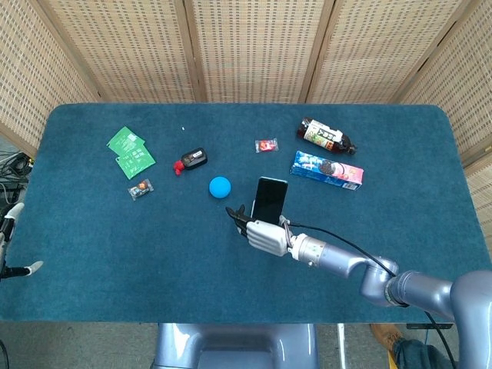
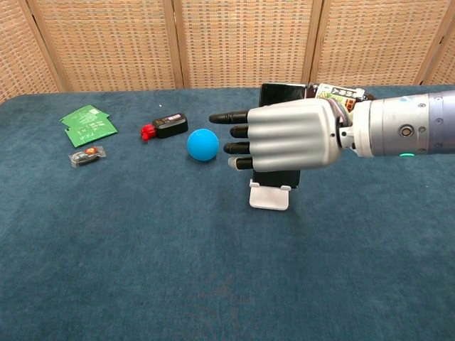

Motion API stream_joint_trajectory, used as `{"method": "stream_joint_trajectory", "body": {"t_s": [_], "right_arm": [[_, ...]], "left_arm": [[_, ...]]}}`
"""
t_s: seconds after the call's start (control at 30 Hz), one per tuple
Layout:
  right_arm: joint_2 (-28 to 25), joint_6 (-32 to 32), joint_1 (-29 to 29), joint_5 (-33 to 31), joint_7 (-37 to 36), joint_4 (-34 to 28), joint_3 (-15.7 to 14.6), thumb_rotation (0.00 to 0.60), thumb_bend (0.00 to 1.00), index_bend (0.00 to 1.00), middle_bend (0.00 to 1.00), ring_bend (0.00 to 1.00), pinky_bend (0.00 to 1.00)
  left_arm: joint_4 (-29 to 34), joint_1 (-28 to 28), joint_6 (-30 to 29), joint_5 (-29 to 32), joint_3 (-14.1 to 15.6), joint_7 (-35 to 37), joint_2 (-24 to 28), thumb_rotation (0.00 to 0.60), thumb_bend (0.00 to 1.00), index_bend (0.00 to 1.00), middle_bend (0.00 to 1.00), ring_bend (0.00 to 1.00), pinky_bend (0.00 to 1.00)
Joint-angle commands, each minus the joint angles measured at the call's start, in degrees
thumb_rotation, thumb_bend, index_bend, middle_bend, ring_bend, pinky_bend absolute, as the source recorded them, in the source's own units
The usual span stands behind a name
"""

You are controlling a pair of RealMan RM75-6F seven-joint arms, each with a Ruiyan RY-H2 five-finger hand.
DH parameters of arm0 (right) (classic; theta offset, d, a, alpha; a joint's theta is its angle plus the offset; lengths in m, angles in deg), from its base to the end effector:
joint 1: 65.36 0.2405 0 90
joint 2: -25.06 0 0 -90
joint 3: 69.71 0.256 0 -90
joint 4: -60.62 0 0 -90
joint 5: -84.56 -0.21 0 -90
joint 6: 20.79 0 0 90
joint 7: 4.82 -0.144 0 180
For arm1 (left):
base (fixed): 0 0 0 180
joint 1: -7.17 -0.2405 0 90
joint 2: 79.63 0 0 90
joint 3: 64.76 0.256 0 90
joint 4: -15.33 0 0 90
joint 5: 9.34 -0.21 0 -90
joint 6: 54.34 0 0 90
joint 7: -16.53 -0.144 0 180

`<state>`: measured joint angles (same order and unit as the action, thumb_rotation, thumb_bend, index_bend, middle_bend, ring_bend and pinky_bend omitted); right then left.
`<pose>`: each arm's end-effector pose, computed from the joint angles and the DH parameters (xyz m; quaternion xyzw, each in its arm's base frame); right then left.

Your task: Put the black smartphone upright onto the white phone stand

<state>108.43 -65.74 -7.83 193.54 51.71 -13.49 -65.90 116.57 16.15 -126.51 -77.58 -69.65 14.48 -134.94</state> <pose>-0.0855 -0.3514 -0.0237 0.8276 0.4039 0.1785 0.3466 -0.3240 0.2020 0.1830 -0.5516 -0.4842 -0.3028 0.6079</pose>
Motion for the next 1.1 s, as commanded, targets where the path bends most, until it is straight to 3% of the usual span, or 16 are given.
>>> {"method": "stream_joint_trajectory", "body": {"t_s": [0.03, 0.33, 0.47, 0.6, 0.67, 0.77, 0.97, 1.1], "right_arm": [[-0.4, -0.5, -0.5, -0.3, 0.4, -0.5, 0.0, 0.600, 0.20, 0.20, 0.25, 0.26, 0.03], [-4.7, -6.5, -4.0, -0.9, 0.1, -4.7, -0.2, 0.600, 0.20, 0.20, 0.25, 0.26, 0.04], [-9.8, -14.3, -8.5, -1.8, -3.6, -6.9, -0.3, 0.600, 0.20, 0.20, 0.25, 0.26, 0.04], [-13.8, -23.2, -14.3, -4.8, -12.8, -5.0, -0.5, 0.600, 0.19, 0.16, 0.21, 0.23, 0.03], [-15.1, -25.2, -16.9, -7.7, -16.1, -5.0, -0.3, 0.600, 0.10, 0.06, 0.10, 0.13, 0.02], [-17.0, -27.1, -21.3, -14.1, -22.9, -7.5, 0.2, 0.600, 0.00, 0.00, 0.00, 0.01, 0.00], [-20.6, -32.2, -31.6, -25.4, -37.2, -18.1, -0.3, 0.600, 0.00, 0.00, 0.00, 0.00, 0.00], [-20.7, -36.1, -36.5, -26.1, -40.6, -21.5, -2.0, 0.600, 0.00, 0.00, 0.00, 0.00, 0.00]], "left_arm": [[0.1, -0.1, -0.2, -0.2, 0.1, 0.0, 0.1, 0.600, 0.00, 0.00, 0.00, 0.00, 0.00], [0.5, -0.4, -0.8, -1.1, 0.4, 0.4, 0.3, 0.600, 0.00, 0.00, 0.00, 0.00, 0.00], [0.7, -0.7, -1.3, -1.8, 0.5, 1.0, 0.5, 0.600, 0.00, 0.00, 0.00, 0.00, 0.00], [1.0, -1.1, -2.2, -3.5, 0.8, 1.9, 0.8, 0.600, 0.00, 0.00, 0.00, 0.00, 0.00], [1.1, -1.2, -2.5, -4.6, 1.1, 2.2, 0.9, 0.600, 0.00, 0.00, 0.00, 0.00, 0.00], [1.3, -1.6, -3.3, -6.1, 1.5, 2.6, 1.1, 0.600, 0.00, 0.00, 0.00, 0.00, 0.00], [2.0, -3.1, -6.6, -9.7, 2.3, 3.1, 1.4, 0.600, 0.00, 0.00, 0.00, 0.00, 0.00], [1.8, -4.0, -8.6, -11.8, 2.9, 3.9, 1.4, 0.600, 0.00, 0.00, 0.00, 0.00, 0.00]]}}
